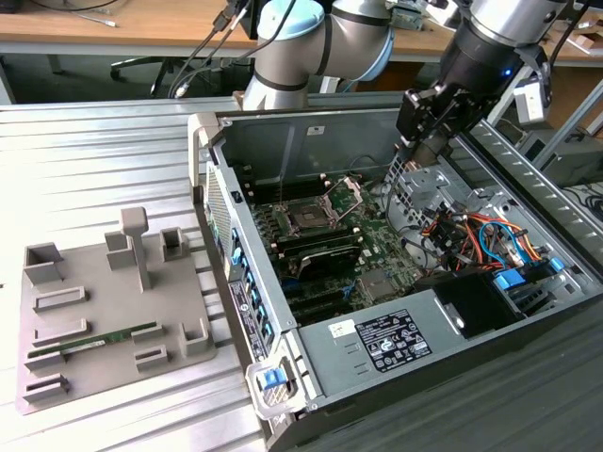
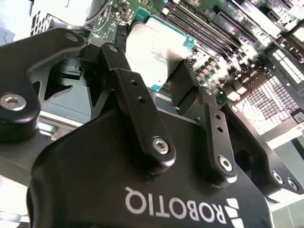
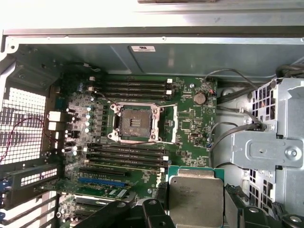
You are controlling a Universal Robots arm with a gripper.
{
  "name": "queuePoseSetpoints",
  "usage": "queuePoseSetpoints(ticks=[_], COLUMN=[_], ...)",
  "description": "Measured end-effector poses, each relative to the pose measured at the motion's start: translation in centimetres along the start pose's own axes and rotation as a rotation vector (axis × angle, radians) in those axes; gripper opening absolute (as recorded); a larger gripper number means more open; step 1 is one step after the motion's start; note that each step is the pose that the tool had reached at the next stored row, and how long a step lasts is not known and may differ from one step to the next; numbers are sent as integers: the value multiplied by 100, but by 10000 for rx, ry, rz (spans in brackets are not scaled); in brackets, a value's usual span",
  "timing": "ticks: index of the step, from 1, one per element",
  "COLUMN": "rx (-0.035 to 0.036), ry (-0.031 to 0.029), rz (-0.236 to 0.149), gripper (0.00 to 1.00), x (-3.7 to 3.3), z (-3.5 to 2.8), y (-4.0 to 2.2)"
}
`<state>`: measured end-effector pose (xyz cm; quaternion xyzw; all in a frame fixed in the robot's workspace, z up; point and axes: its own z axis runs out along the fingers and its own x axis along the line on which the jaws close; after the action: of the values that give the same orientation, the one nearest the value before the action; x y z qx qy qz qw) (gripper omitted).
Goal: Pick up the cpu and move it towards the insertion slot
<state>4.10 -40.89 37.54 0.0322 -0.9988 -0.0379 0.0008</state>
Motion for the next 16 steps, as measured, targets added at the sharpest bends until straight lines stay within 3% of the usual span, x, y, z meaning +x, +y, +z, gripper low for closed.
queuePoseSetpoints(ticks=[16], rx=[0], ry=[0], rz=[-1], gripper=[55], x=[-58], z=[12], y=[2])
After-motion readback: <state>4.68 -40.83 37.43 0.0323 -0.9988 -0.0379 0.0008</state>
